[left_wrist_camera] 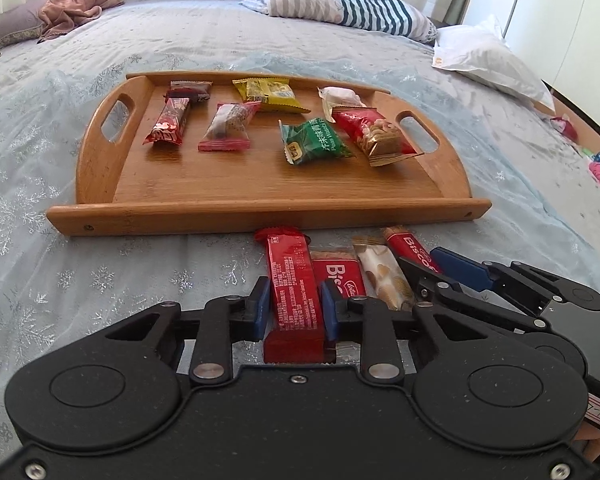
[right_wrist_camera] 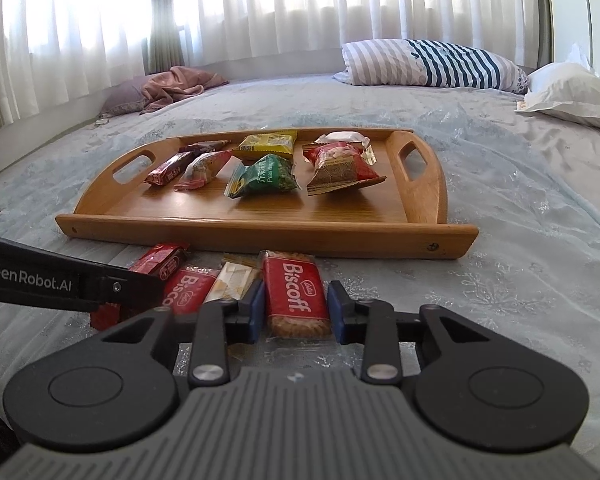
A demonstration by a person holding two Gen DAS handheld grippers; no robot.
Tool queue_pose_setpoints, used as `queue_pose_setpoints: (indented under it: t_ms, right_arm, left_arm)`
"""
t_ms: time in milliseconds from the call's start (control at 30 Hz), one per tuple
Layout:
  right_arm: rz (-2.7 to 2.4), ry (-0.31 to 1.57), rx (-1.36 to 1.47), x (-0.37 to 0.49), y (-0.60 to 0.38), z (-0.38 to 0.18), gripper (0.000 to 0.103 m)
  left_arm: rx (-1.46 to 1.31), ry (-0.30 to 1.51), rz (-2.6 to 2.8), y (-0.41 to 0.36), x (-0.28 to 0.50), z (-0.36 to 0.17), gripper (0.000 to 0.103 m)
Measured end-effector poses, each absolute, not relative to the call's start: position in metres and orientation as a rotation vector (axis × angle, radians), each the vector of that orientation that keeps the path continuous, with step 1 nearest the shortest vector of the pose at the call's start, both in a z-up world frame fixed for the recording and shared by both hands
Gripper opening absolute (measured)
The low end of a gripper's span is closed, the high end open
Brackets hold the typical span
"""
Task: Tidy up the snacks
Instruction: 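Carry the red bar and Biscoff packet over the tray with both tools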
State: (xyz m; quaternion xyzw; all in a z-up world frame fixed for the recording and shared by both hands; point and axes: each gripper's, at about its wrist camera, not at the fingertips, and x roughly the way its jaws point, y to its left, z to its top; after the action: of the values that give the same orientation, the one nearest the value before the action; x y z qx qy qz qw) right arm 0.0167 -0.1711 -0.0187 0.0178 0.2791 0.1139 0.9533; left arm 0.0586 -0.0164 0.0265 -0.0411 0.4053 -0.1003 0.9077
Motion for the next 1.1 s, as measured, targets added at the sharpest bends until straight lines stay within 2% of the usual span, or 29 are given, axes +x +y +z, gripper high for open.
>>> queue_pose_setpoints:
  t_ms: [733,1100]
  right_arm:
    - [0.209,0.474,0.018,0.002,-0.177,0.012,0.036]
    - [0.204,0.466,-0.01,0.021,-0.177,0.028,0.036]
  left_arm:
    - [-0.061,0.75,-0.214,-0.005,0.053,0.057,0.024]
    - [-0.082,0.709,-0.167,0.02,0.072,0.077,0.024]
